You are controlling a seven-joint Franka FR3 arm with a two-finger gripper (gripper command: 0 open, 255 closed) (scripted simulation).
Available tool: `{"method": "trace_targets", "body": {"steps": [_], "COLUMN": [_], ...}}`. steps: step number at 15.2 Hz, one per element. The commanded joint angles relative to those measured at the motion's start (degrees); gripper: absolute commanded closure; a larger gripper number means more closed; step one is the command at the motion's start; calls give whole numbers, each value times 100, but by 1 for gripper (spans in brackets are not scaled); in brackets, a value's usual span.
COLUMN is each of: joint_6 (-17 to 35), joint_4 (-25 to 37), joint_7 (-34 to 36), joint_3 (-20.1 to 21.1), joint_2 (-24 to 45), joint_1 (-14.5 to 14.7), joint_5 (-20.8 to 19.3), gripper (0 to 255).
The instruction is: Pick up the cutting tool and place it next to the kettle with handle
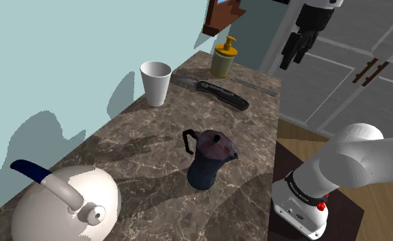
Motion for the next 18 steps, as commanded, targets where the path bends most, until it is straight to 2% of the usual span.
{"method": "trace_targets", "body": {"steps": [1,10,18], "joint_6": [0,2075,4104], "joint_4": [0,-1330,-1922], "joint_7": [0,-425,-797], "joint_3": [0,-364,-713], "joint_2": [0,461,1642], "joint_1": [0,14,27], "joint_5": [0,-271,-464], "gripper": [0,0,0]}}
